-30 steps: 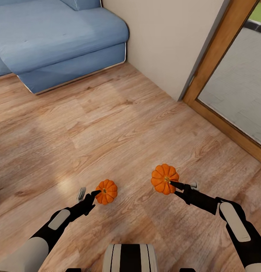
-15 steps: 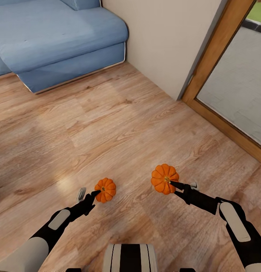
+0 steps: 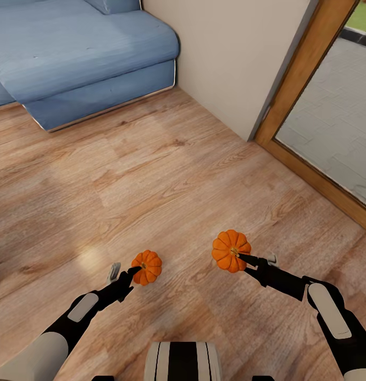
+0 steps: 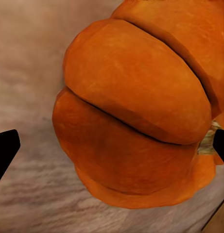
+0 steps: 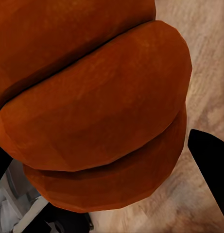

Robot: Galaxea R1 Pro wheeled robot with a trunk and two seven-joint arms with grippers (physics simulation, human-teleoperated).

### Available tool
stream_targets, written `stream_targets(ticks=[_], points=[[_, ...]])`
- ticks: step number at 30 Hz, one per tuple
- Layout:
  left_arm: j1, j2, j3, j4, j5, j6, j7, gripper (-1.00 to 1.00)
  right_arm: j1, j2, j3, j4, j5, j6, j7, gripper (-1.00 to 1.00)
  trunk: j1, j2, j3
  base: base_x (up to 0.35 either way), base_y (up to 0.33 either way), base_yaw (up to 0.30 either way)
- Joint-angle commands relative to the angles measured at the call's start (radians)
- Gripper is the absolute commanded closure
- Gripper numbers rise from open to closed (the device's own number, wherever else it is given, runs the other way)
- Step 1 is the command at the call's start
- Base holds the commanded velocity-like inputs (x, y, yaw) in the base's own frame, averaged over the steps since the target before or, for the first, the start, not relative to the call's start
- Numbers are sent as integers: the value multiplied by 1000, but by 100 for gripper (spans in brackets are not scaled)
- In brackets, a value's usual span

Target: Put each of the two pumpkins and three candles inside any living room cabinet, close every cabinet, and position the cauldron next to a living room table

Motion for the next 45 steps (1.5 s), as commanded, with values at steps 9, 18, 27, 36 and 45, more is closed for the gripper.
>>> stream_targets(ticks=[9, 18, 27, 36, 45], points=[[0, 1, -5, 0, 5, 1, -3, -100, 0, 0, -2, 0, 1, 6, 4, 100, 0, 0, -1, 14, -38, 0], [0, 1, -5, 0, 5, -3, -4, -100, -1, 0, -2, 0, 1, 6, 4, 100, 0, 0, -1, 4, -18, 0], [0, 1, -5, -5, 5, -5, -5, -100, -1, 0, -2, 0, 1, 6, 4, 100, 0, 0, -1, 0, -62, 0], [2, 1, -19, -41, 5, -5, -5, -100, -1, 0, -2, 0, 1, 6, 4, 100, 0, 0, -1, 0, -5, 0], [3, 3, -41, -55, 5, -7, -6, -100, -1, 0, -2, 0, 1, 7, 4, 100, 0, 0, -1, 0, 0, 0]])
